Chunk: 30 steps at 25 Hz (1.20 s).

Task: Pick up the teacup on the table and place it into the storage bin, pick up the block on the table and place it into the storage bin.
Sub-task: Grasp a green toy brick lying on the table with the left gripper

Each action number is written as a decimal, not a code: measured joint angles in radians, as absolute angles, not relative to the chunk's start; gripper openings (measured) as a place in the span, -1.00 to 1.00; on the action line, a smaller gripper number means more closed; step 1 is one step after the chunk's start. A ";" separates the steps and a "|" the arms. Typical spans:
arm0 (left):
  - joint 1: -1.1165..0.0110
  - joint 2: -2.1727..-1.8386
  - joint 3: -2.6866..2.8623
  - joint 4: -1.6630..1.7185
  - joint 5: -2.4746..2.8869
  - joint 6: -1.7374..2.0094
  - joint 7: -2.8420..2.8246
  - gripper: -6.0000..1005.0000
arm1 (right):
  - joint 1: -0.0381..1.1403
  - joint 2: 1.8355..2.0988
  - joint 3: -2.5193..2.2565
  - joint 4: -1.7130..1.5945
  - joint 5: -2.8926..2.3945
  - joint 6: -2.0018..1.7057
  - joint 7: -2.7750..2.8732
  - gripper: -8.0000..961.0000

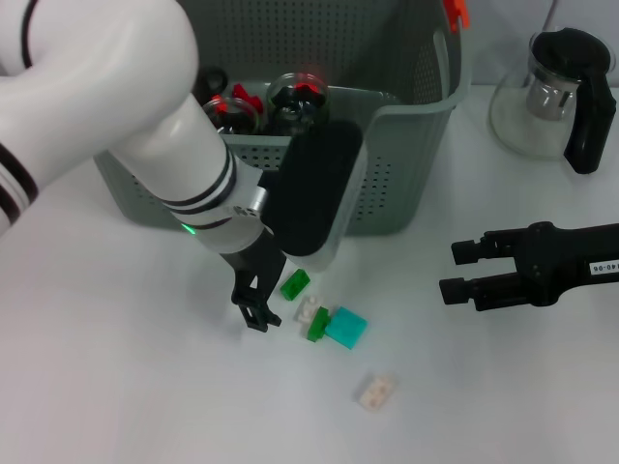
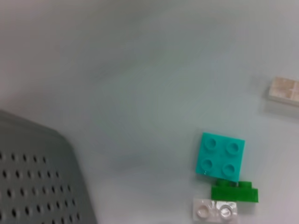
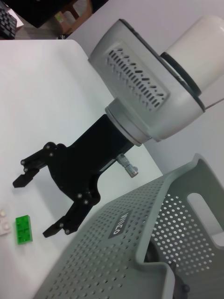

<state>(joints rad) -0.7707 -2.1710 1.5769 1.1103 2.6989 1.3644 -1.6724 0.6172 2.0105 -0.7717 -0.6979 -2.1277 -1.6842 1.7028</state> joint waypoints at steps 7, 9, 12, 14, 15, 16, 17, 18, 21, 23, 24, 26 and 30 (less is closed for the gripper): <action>-0.824 -2.172 1.605 1.039 2.717 1.330 -1.679 0.77 | 0.615 2.016 -0.770 -0.698 -2.128 -1.684 1.702 0.72; -0.840 -2.172 1.605 1.017 2.718 1.322 -1.682 0.77 | 0.616 2.016 -0.769 -0.698 -2.128 -1.683 1.703 0.72; -0.850 -2.172 1.608 1.006 2.720 1.310 -1.680 0.59 | 0.618 2.016 -0.769 -0.698 -2.128 -1.683 1.703 0.72; -0.852 -2.172 1.621 1.005 2.722 1.297 -1.679 0.47 | 0.619 2.018 -0.769 -0.698 -2.128 -1.683 1.703 0.72; -0.853 -2.172 1.629 1.004 2.723 1.288 -1.680 0.47 | 0.620 2.018 -0.768 -0.698 -2.128 -1.683 1.703 0.71; -0.853 -2.172 1.637 1.001 2.724 1.279 -1.681 0.46 | 0.620 2.019 -0.768 -0.698 -2.128 -1.683 1.703 0.71; -0.854 -2.172 1.647 0.997 2.726 1.269 -1.682 0.46 | 0.620 2.019 -0.769 -0.698 -2.128 -1.683 1.703 0.71; -0.855 -2.172 1.653 0.992 2.730 1.263 -1.682 0.46 | 0.620 2.019 -0.769 -0.698 -2.128 -1.683 1.703 0.71; -0.860 -2.173 1.668 0.977 2.742 1.243 -1.684 0.45 | 0.620 2.020 -0.767 -0.698 -2.128 -1.683 1.703 0.71; -0.863 -2.174 1.670 0.970 2.746 1.239 -1.685 0.44 | 0.618 2.020 -0.767 -0.698 -2.128 -1.683 1.703 0.71; -0.864 -2.174 1.671 0.968 2.747 1.239 -1.686 0.44 | 0.616 2.021 -0.767 -0.698 -2.128 -1.683 1.703 0.71; -0.865 -2.174 1.679 0.967 2.748 1.238 -1.688 0.43 | 0.614 2.021 -0.766 -0.698 -2.128 -1.683 1.702 0.71; -0.865 -2.174 1.706 0.967 2.750 1.232 -1.696 0.42 | 0.612 2.022 -0.765 -0.698 -2.128 -1.683 1.701 0.71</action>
